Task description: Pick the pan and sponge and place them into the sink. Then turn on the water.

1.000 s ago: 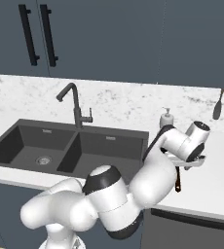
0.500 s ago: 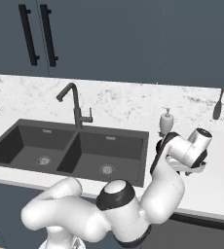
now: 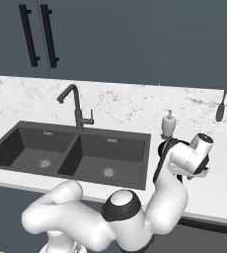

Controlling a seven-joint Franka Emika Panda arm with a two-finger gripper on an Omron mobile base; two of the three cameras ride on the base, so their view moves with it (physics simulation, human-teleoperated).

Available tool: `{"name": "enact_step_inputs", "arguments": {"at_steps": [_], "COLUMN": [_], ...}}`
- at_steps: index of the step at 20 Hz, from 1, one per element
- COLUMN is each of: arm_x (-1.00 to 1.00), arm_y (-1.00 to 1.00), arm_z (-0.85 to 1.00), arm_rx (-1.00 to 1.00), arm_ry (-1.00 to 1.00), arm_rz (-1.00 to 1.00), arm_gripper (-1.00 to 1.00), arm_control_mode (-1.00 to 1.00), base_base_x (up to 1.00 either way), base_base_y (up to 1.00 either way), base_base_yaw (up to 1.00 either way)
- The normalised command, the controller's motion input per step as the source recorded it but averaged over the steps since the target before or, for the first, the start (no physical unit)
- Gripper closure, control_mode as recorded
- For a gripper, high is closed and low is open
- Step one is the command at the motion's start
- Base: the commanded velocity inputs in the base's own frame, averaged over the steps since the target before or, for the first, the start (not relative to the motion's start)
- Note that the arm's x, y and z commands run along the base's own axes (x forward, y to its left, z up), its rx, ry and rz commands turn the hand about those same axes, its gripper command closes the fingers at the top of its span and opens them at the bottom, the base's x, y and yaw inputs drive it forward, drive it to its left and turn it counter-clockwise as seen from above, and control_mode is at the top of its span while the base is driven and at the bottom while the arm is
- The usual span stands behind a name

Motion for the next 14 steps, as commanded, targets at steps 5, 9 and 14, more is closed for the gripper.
{"name": "enact_step_inputs", "arguments": {"at_steps": [5,9,14], "arm_x": [0.28,-0.08,-0.44], "arm_y": [0.15,0.22,0.22], "arm_z": [-0.08,0.02,0.4], "arm_rx": [-0.02,0.0,-0.01], "arm_ry": [0.0,0.02,0.0], "arm_rz": [-0.06,0.03,0.21], "arm_gripper": [1.0,1.0,1.0], "arm_control_mode": [-1.0,-1.0,-1.0], "base_base_x": [0.0,0.0,0.0], "base_base_y": [0.0,0.0,0.0], "base_base_yaw": [0.0,0.0,0.0]}}
